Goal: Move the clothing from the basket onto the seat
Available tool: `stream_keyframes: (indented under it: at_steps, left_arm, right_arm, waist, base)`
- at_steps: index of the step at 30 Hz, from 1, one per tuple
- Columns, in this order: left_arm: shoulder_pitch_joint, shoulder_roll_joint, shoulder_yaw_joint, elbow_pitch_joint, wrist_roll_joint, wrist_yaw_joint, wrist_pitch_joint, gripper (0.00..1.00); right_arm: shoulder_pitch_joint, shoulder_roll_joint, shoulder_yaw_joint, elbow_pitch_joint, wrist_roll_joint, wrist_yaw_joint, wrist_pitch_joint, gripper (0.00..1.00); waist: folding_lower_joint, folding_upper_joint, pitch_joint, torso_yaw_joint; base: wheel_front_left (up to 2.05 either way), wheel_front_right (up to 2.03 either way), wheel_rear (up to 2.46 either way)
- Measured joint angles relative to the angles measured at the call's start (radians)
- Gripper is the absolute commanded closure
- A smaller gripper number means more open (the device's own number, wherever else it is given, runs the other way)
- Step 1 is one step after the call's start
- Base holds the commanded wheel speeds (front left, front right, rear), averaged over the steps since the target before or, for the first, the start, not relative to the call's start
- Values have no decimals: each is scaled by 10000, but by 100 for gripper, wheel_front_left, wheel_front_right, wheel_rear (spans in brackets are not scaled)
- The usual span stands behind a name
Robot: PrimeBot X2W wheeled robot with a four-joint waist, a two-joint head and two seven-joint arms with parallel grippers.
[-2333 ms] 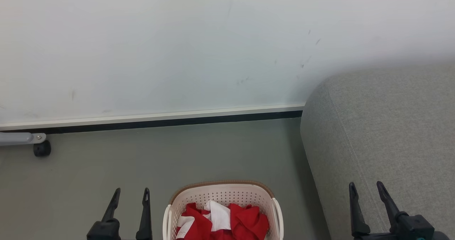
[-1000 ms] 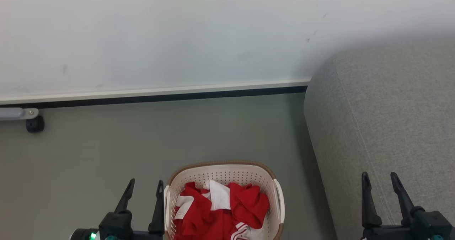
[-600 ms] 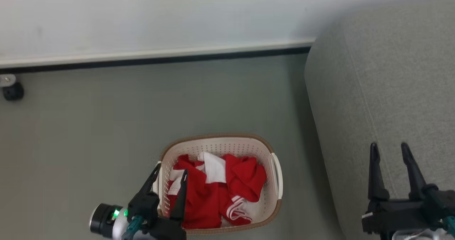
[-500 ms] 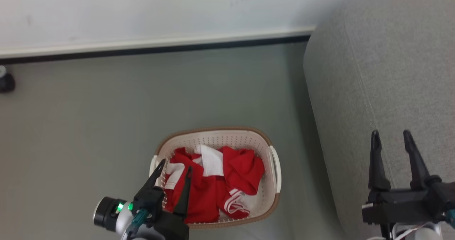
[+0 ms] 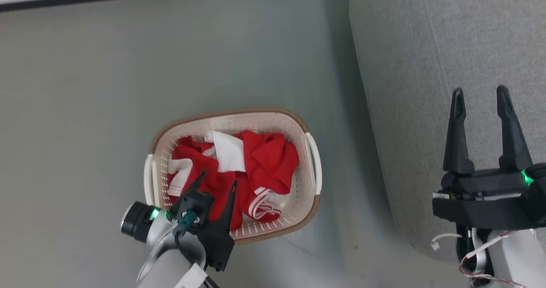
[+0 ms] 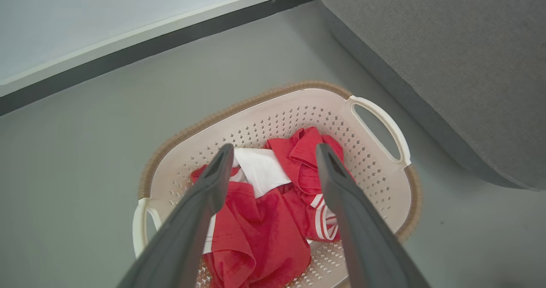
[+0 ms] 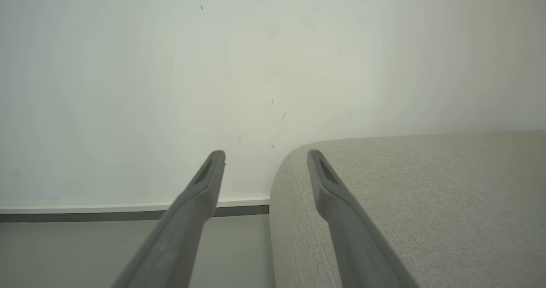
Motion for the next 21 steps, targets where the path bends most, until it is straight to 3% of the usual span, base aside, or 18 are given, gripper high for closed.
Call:
stream_keyframes:
  at_steps: [21]
  left_arm:
    - [-3000,-79,-815,1664,585,-102,412,0]
  right_arm:
    - [-1593,90,-94,-1381,-347,13,0,0]
  waist:
    - [-1,0,3167,-822]
  base:
    - [0,0,0]
